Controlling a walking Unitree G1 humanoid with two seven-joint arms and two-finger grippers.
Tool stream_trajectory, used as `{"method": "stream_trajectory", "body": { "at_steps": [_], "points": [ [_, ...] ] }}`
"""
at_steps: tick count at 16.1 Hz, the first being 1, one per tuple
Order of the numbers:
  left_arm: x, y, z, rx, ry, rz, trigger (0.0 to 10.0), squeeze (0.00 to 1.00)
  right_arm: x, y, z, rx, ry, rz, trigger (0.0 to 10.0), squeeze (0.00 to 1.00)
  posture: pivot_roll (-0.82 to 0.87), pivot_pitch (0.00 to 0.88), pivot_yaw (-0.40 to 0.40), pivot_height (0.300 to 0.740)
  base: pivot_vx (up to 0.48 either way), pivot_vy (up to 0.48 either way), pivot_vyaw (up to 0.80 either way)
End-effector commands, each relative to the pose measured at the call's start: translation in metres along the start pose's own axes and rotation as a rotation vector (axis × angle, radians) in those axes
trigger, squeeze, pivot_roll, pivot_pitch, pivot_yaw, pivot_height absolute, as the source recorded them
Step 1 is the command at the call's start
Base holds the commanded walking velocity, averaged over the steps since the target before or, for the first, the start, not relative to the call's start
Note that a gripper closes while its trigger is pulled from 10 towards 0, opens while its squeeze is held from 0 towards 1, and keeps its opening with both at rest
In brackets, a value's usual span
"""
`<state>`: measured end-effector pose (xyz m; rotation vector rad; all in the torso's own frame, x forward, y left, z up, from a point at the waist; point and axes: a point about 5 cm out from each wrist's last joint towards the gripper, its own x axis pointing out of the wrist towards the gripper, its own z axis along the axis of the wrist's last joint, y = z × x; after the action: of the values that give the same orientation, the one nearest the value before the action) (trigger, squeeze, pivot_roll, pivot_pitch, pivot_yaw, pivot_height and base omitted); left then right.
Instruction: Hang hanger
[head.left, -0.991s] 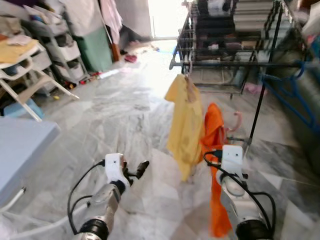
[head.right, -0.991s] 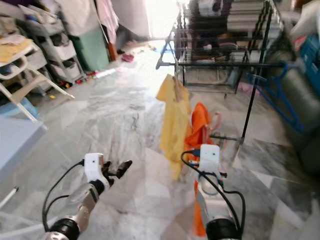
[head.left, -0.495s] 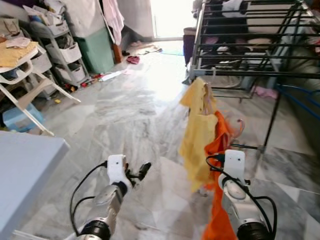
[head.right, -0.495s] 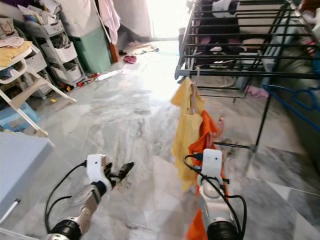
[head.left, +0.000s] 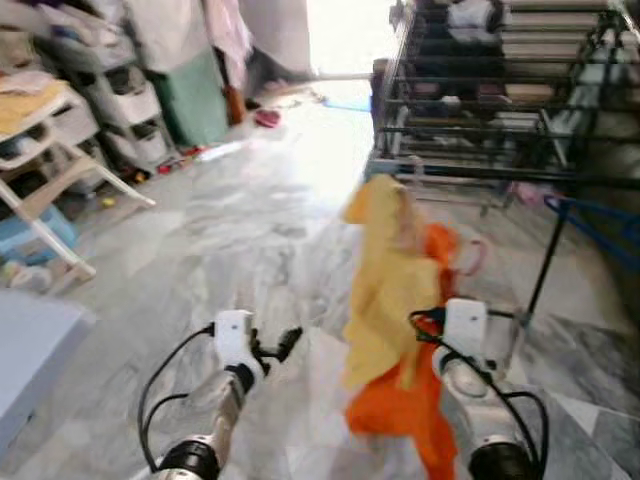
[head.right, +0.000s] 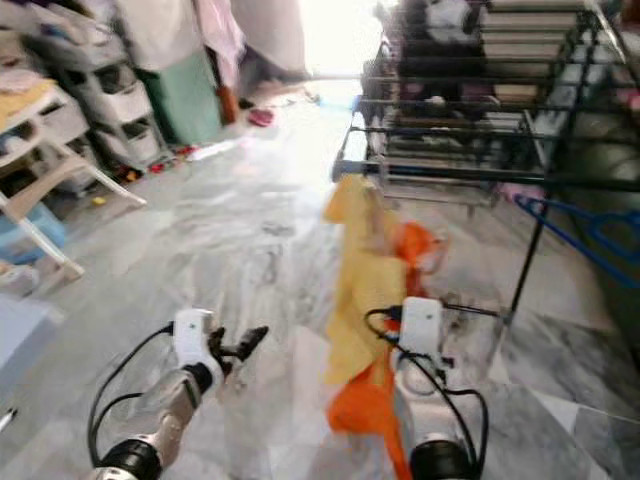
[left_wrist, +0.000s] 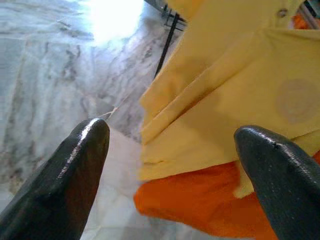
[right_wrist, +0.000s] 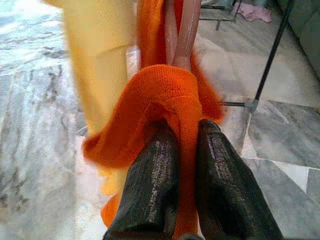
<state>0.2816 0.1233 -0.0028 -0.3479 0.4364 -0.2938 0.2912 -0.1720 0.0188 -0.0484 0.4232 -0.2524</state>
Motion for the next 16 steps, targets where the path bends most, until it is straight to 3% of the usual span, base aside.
{"method": "stream_trajectory", "body": {
  "at_steps": [1, 3, 8, 13, 16],
  "points": [
    [0.004, -0.007, 0.003, 0.002, -0.005, -0.028, 10.0, 0.0, 0.003, -0.005, 0.015, -0.002, -0.057, -0.019, 10.0, 0.0, -0.12, 0.0, 0.092, 0.74, 0.315, 0.0, 0.0],
    [0.003, -0.006, 0.002, -0.02, -0.005, -0.021, 10.0, 0.0, 0.003, -0.005, 0.015, -0.012, -0.06, -0.016, 10.0, 0.0, -0.12, 0.0, 0.091, 0.74, 0.0, 0.0, 0.0],
    [-0.004, -0.005, -0.008, 0.015, 0.028, -0.046, 10.0, 0.0, 0.001, -0.004, 0.013, -0.035, -0.063, -0.005, 10.0, 0.0, -0.12, 0.0, 0.095, 0.74, 0.0, 0.0, 0.0],
    [-0.014, -0.014, -0.016, 0.062, 0.063, -0.183, 10.0, 0.0, -0.003, -0.006, 0.01, -0.058, -0.072, -0.011, 10.0, 0.0, -0.12, 0.0, 0.093, 0.74, 0.0, 0.0, 0.0],
    [-0.02, -0.017, -0.011, 0.111, 0.06, -0.254, 10.0, 0.0, -0.005, -0.01, 0.022, -0.139, -0.17, -0.026, 10.0, 0.0, -0.12, 0.0, 0.092, 0.74, 0.0, 0.0, 0.0]
  ]
}}
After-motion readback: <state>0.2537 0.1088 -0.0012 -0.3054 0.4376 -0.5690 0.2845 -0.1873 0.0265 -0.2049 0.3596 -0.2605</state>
